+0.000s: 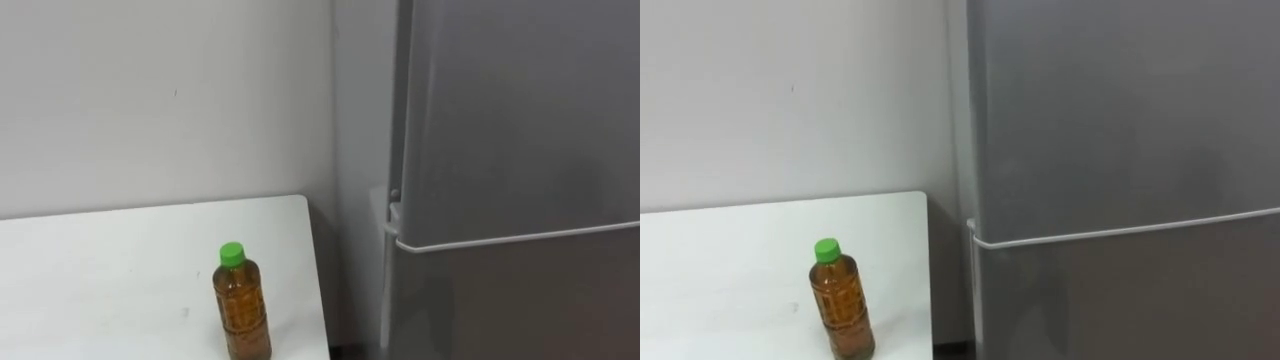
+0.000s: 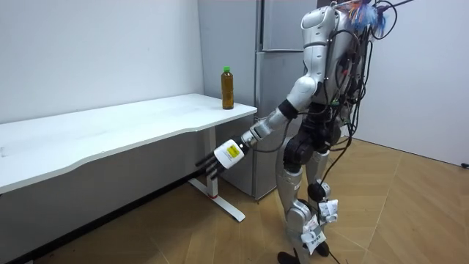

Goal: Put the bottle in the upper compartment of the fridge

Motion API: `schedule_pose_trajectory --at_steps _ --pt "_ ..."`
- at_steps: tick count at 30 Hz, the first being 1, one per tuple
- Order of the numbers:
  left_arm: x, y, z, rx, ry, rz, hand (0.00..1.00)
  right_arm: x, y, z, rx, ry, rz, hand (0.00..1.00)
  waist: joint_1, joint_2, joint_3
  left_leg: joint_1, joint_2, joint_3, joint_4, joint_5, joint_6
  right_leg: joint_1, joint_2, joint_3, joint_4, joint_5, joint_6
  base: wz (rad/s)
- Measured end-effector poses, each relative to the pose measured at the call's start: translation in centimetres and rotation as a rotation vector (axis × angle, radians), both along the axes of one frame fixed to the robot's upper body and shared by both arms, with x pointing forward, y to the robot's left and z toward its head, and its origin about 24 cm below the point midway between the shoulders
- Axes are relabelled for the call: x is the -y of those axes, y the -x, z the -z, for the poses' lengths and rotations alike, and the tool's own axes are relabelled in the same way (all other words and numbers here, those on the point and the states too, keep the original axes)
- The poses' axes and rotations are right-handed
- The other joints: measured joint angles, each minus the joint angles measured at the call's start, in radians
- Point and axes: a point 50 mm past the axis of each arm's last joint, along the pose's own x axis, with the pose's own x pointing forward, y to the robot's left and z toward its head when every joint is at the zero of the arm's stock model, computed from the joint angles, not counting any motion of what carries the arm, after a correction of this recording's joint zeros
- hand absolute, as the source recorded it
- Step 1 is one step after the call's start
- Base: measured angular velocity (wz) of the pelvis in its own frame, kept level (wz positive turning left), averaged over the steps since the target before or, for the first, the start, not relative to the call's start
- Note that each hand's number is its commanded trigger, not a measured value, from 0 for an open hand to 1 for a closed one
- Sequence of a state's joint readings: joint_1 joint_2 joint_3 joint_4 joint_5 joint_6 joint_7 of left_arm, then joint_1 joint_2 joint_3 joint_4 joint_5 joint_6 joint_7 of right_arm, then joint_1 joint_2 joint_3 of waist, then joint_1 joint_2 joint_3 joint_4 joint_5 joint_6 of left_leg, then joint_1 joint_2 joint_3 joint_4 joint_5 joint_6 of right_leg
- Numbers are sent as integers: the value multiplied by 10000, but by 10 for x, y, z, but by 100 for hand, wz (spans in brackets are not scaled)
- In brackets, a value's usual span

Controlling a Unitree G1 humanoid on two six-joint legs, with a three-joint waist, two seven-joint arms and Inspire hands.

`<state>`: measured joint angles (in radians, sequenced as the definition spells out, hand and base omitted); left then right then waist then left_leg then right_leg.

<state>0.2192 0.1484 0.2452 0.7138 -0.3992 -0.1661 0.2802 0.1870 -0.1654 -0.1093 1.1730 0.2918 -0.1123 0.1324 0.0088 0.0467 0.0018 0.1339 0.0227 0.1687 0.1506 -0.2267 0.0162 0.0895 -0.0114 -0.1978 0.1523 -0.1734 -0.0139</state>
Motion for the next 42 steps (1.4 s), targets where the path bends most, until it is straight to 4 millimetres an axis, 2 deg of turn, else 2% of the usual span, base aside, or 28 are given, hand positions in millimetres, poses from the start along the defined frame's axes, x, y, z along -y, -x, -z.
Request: schedule_pose_trajectory --at_steps 3,4,5,8,14,17,19,20,22,31,36,38,42 --pt "-4 -12 -9 592 -266 -309 0 0 -1 -1 75 94 -135 0 -21 0 5 13 3 39 3 0 0 -2 -2 22 5 0 0 -2" --pt "-7 -18 -17 1124 -321 -556 0 -1 -1 0 98 68 -26 0 -13 11 -9 -2 10 53 2 0 0 -27 2 23 7 -1 -2 0" --pt "-11 -26 -27 1761 -393 -834 0 -2 -1 0 83 64 -68 0 -5 -26 10 -11 15 63 1 0 0 -46 9 31 12 -2 -4 0" --pt "-19 -36 -46 2747 -803 -1189 0 1 -4 -1 233 119 110 0 14 -17 -4 19 8 93 1 0 1 -25 -3 65 36 0 -2 -2" --pt "-22 -57 -84 4397 -1547 -1298 0 -2 -5 0 320 10 239 0 -9 -55 -19 1 14 72 17 0 0 -26 -3 22 34 -1 -3 1" --pt "-24 -64 -109 5433 -1937 -1433 0 -2 -4 0 305 10 254 0 -10 -47 -20 11 10 70 17 0 0 7 -8 10 13 0 -3 0" --pt "-25 -67 -121 5929 -2156 -1469 0 -2 -3 0 278 17 291 0 -18 -31 -7 64 5 71 15 1 0 64 -15 11 10 0 -2 0" --pt "-24 -69 -126 6150 -2234 -1429 0 -2 -2 0 250 -4 297 0 -38 -29 26 153 1 71 14 0 0 145 -18 13 -3 0 0 0" --pt "-25 -71 -133 6413 -2333 -1373 0 -3 -2 0 229 -57 257 0 -18 -37 20 177 -2 76 12 0 0 158 -19 27 -5 -7 6 0" --pt "-18 -81 -166 7952 -2530 -329 0 -8 -1 2 157 -428 55 0 -63 -76 36 129 1 31 15 0 0 127 -10 40 -2 -7 6 1" --pt "-5 -97 -190 9013 -2352 836 0 -10 -4 2 102 -586 37 0 -188 -69 32 19 -5 -71 108 0 1 101 -20 -41 -4 -7 5 4" --pt "3 -102 -204 9687 -2386 1529 0 -11 -8 2 166 -609 -59 0 -365 -41 31 -17 -7 -70 110 1 1 60 -20 -28 1 -7 5 0" --pt "17 -112 -218 10316 -2095 2464 0 -12 -12 3 160 -695 -61 0 -626 29 33 -38 -8 -69 114 1 1 68 -17 -23 -5 -7 5 0"
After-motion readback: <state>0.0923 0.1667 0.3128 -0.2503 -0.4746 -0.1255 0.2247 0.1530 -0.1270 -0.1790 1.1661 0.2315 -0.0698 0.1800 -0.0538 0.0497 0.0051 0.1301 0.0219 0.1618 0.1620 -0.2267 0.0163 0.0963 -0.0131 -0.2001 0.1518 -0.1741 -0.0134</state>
